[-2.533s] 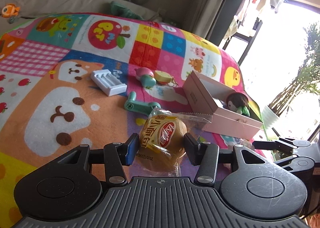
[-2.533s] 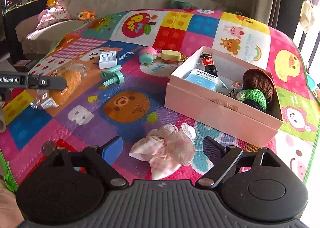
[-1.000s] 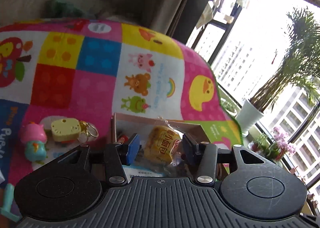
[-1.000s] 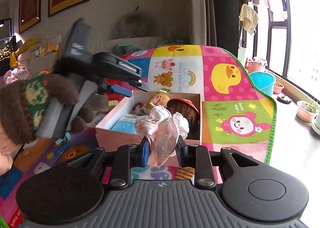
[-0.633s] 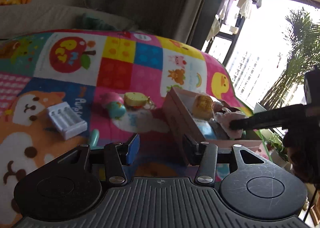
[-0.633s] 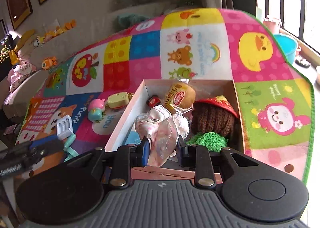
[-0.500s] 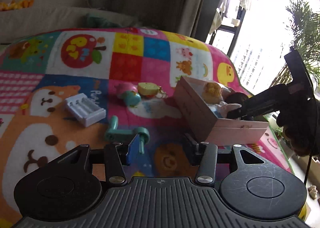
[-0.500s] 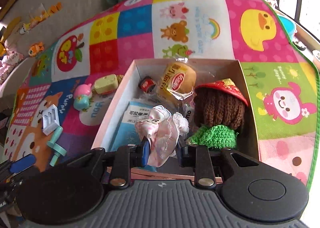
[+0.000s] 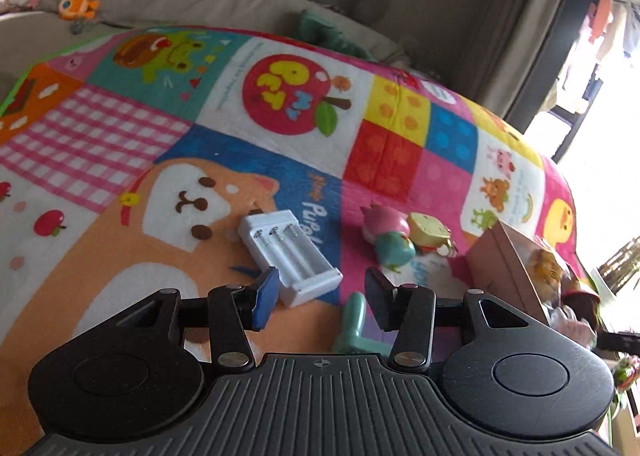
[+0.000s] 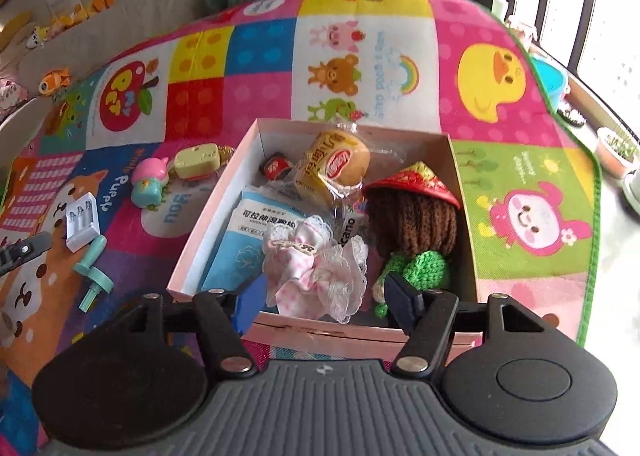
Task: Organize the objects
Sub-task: 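Drop the bread bun into the box with the left gripper while the right gripper lowers the lace pouch in, then grasp the white battery charger with the left gripper while the right gripper moves to the teal crank toy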
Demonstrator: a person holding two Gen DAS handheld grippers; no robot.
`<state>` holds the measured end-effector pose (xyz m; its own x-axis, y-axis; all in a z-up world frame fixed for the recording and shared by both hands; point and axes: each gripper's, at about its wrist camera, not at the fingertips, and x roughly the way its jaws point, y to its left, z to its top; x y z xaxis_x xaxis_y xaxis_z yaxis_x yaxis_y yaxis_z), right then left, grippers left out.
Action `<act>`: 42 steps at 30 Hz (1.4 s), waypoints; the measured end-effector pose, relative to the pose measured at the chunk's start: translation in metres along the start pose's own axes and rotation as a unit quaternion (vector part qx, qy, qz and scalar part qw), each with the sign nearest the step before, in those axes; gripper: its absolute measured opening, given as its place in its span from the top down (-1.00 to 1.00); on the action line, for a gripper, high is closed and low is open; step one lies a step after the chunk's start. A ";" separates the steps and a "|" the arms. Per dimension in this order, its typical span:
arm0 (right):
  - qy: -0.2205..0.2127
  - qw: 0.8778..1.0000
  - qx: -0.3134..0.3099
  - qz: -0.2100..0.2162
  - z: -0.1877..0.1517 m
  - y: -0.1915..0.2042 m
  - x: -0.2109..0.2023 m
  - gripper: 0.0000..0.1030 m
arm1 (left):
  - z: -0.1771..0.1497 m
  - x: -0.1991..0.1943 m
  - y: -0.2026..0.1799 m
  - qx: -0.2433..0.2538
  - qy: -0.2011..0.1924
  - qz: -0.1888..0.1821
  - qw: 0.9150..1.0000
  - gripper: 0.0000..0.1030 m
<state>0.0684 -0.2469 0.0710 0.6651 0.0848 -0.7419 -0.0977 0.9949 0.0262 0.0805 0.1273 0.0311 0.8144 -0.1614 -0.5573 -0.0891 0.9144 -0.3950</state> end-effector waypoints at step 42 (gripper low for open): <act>-0.067 0.993 -0.088 0.031 -0.108 0.081 -0.011 -0.80 | -0.038 -0.022 0.018 0.149 0.048 -0.011 0.988 0.27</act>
<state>-0.0263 -0.1727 0.0090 0.7447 0.1640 -0.6469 -0.2615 0.9635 -0.0567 0.0390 0.1337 0.0088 0.7553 -0.2046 -0.6226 0.1130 0.9765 -0.1837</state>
